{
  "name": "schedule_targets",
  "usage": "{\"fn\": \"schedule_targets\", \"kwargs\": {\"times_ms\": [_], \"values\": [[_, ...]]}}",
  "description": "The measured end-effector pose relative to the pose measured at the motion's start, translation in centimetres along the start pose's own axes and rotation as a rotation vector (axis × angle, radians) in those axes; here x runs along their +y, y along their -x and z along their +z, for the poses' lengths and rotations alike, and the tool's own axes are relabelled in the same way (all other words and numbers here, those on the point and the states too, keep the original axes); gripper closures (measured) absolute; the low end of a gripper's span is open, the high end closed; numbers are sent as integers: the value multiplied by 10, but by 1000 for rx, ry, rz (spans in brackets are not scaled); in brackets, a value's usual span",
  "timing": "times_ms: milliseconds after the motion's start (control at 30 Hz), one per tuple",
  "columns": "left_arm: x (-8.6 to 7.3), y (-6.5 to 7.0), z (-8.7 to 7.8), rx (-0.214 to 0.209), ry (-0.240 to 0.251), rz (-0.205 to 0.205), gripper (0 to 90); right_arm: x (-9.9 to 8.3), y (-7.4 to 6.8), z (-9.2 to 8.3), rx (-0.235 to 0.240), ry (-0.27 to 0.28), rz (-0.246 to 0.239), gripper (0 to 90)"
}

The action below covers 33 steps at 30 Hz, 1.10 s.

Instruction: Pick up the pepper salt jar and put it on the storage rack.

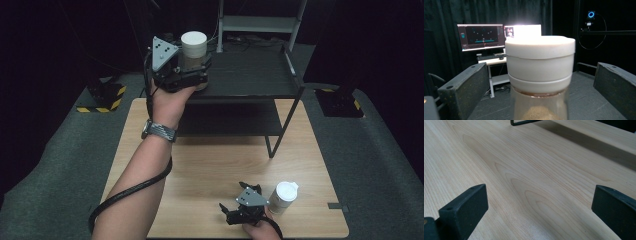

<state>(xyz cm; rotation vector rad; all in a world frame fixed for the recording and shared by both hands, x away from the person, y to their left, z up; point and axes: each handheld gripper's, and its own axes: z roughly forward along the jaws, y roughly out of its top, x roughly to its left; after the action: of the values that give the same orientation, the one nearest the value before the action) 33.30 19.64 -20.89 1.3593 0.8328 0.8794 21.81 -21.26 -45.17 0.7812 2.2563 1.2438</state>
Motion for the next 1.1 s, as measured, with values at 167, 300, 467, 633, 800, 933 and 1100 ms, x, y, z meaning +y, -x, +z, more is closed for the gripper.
{"fn": "schedule_targets", "kwargs": {"times_ms": [167, 300, 467, 633, 800, 933, 1100], "values": [[-2, -3, -11, -17, 8, 3, 5, 0, 0, 0, 1, 2, -2, 0], [-5, -3, -18, -24, 10, 9, 5, 0, 0, 0, 2, 2, -2, 0], [-11, -1, -29, -38, 4, 21, 5, 0, 0, 0, 2, 1, -2, 0], [-12, -1, -40, -53, 4, 27, 5, 0, 0, 0, 2, 1, -9, 0], [-11, 0, -51, -63, -5, 29, 5, 0, 0, 0, 3, 0, -11, 0], [-14, 0, -59, -78, -20, 32, 5, 0, 0, 0, 4, -1, -13, 0], [-21, 0, -69, -84, -28, 30, 5, 0, 0, 0, 4, -2, -12, 0]]}}
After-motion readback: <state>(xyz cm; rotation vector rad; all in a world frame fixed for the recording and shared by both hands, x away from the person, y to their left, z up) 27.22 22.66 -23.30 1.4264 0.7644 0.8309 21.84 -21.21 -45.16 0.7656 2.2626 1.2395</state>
